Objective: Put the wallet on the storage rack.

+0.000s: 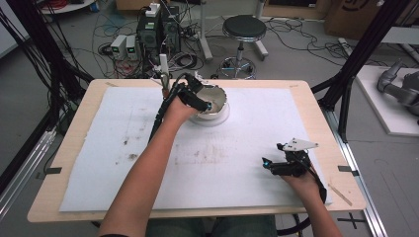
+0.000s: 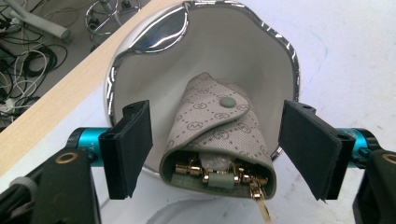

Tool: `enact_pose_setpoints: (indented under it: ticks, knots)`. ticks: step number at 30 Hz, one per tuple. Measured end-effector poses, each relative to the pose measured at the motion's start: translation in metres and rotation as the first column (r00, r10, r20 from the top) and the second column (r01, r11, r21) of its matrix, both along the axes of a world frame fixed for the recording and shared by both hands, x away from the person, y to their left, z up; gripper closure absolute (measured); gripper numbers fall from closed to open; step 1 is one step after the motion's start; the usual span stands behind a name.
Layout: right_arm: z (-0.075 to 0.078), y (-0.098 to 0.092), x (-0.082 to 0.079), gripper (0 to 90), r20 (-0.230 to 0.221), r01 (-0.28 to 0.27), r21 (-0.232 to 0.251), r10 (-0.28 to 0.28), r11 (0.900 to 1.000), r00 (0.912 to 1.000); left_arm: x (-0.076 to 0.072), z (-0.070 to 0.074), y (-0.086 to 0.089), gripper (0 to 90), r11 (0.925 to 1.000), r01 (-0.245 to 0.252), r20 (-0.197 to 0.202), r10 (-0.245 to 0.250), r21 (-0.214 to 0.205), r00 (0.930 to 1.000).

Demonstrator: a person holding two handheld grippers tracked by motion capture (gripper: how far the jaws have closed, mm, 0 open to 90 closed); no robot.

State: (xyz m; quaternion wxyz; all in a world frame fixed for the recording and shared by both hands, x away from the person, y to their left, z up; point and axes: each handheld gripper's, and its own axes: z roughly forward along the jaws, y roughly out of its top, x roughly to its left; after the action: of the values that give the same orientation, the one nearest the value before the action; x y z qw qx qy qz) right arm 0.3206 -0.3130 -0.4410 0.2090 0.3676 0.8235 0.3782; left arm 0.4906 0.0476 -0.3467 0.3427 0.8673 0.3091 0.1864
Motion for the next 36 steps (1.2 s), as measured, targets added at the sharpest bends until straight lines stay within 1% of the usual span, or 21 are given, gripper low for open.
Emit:
enact_pose_setpoints:
  ticks: [3,5,10,12,15,17,18,20,25,30,32,34,35,36]
  knots:
    - [0.0,0.002,0.001,18.7,-0.001,-0.004,0.0,0.004,1.0,1.0,-0.005,0.004,0.005,26.0,0.9996,-0.006,0.009,0.007,-0.028,0.9999]
    - [0.0,0.005,0.002,18.7,-0.002,-0.007,-0.004,0.007,1.0,1.0,-0.008,0.007,0.008,25.9,0.9993,-0.003,0.012,0.004,-0.038,0.9999]
    - [0.0,0.006,0.001,18.7,0.001,-0.006,-0.006,0.006,1.0,1.0,-0.016,0.009,0.016,25.3,0.9977,0.005,0.021,-0.004,-0.068,0.9998]
    - [0.0,0.005,0.001,18.7,-0.001,-0.005,-0.002,0.005,1.0,1.0,-0.02,0.009,0.02,25.0,0.9962,0.006,0.025,-0.004,-0.087,0.9997]
    - [0.0,0.005,0.001,18.7,-0.001,-0.004,0.002,0.004,1.0,1.0,-0.026,0.011,0.026,24.9,0.9948,0.014,0.035,-0.011,-0.101,0.9993]
    - [0.0,0.005,0.002,18.7,-0.002,0.0,0.002,0.0,1.0,1.0,-0.031,0.011,0.029,24.9,0.9924,0.016,0.04,-0.012,-0.122,0.9991]
    - [0.0,0.005,0.003,18.7,0.003,0.0,0.003,0.0,1.0,1.0,-0.033,0.011,0.031,24.9,0.9909,0.016,0.037,-0.011,-0.134,0.9992]
    - [0.0,0.006,0.003,18.7,-0.004,0.003,0.006,-0.003,1.0,1.0,-0.036,0.01,0.034,24.6,0.988,0.02,0.033,-0.015,-0.153,0.9993]
    - [0.001,0.01,0.004,18.7,0.003,-0.003,0.004,0.003,1.0,1.0,-0.048,0.011,0.04,24.4,0.9844,0.03,0.05,-0.021,-0.173,0.9985]
    - [0.002,0.011,0.005,18.7,0.006,-0.004,0.005,0.004,1.0,1.0,-0.061,0.01,0.049,23.8,0.9764,0.045,0.059,-0.034,-0.211,0.9977]
    - [0.002,0.011,0.005,18.7,0.005,-0.003,0.008,0.003,1.0,1.0,-0.066,0.008,0.054,23.6,0.9733,0.043,0.061,-0.03,-0.226,0.9977]
    - [0.002,0.011,0.006,18.7,0.006,0.003,0.008,-0.003,1.0,1.0,-0.071,0.007,0.059,22.7,0.9717,0.038,0.046,-0.028,-0.233,0.9986]
    - [0.002,0.011,0.006,18.7,0.006,0.001,0.009,-0.001,1.0,1.0,-0.074,0.006,0.061,21.4,0.9686,0.032,0.049,-0.02,-0.247,0.9986]
    - [0.001,0.011,0.006,18.7,0.007,0.002,0.009,-0.002,1.0,1.0,-0.078,0.005,0.063,21.2,0.9679,0.031,0.053,-0.018,-0.249,0.9984]
